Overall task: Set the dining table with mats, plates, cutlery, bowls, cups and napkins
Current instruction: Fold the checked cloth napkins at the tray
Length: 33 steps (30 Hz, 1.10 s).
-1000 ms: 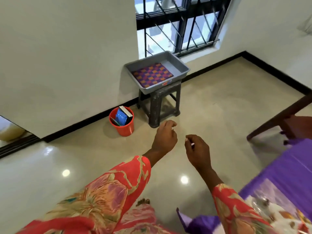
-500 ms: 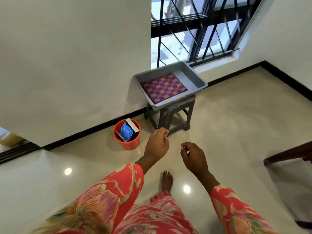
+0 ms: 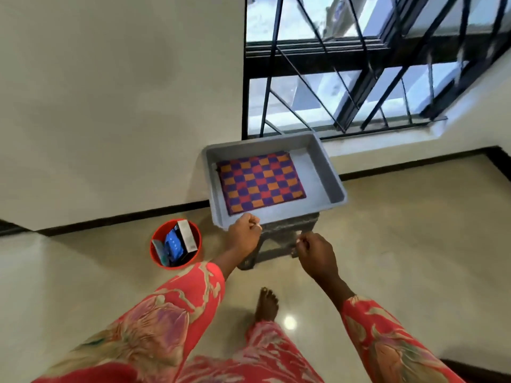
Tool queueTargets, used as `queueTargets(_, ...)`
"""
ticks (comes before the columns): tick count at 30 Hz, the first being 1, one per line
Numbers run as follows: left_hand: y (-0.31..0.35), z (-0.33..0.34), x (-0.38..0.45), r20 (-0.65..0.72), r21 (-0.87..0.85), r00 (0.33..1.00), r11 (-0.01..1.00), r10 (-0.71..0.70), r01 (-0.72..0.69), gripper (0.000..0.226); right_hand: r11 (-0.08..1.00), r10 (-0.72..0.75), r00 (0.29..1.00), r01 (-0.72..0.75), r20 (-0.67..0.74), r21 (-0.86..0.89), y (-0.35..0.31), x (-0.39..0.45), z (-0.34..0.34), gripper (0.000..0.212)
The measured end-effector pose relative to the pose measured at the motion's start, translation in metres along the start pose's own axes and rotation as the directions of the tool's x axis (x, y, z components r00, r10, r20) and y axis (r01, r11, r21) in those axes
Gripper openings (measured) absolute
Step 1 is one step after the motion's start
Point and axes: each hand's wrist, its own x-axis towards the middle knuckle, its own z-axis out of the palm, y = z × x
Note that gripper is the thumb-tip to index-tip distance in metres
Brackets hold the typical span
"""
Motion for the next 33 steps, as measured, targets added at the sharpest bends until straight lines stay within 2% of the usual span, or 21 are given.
queueTargets(6,0.029,0.018,0.068,-0.016,-0.284,0.956,0.918,-0.294,0.278,0.013,1.0,0.025,0.996,-0.026,0.08,0.01,0.022,0.111,-0.028,0.014)
queueTargets(9,0.025,0.017,0.096,0.002,-0.453,0.902,0.803,-0.432,0.387,0.015,0.998,0.055,0.992,-0.059,0.116,0.029,0.028,0.154,-0.022,0.016)
queueTargets(14,-0.003,0.019,0.15,0.039,-0.606,0.8,0.622,-0.599,0.495,0.022,0.988,0.151,0.96,-0.154,0.235,-0.008,0.041,0.218,0.003,0.018)
queueTargets(20,-0.043,0.041,0.212,0.101,-0.799,0.646,0.325,-0.756,0.506,0.034,0.961,0.278,0.878,-0.257,0.389,-0.106,0.062,0.281,0.052,0.023)
queueTargets(22,-0.054,0.052,0.231,0.14,-0.835,0.603,0.234,-0.786,0.498,0.033,0.917,0.384,0.84,-0.394,0.384,-0.057,0.073,0.3,0.073,0.029)
queueTargets(25,-0.068,0.066,0.255,0.176,-0.858,0.553,0.149,-0.814,0.492,0.024,0.744,0.587,0.737,-0.654,0.334,0.136,0.085,0.32,0.098,0.042)
queueTargets(28,-0.076,0.079,0.273,0.154,-0.907,0.474,0.066,-0.867,0.415,0.004,0.579,0.709,0.647,-0.762,0.282,0.291,0.095,0.333,0.113,0.047)
queueTargets(31,-0.077,0.091,0.281,0.113,-0.944,0.439,0.042,-0.892,0.327,0.035,0.491,0.773,0.583,-0.8,0.252,0.345,0.101,0.337,0.122,0.045)
queueTargets(33,-0.071,0.092,0.28,0.097,-0.954,0.433,0.04,-0.896,0.297,0.038,0.48,0.785,0.573,-0.803,0.236,0.354,0.104,0.337,0.125,0.04)
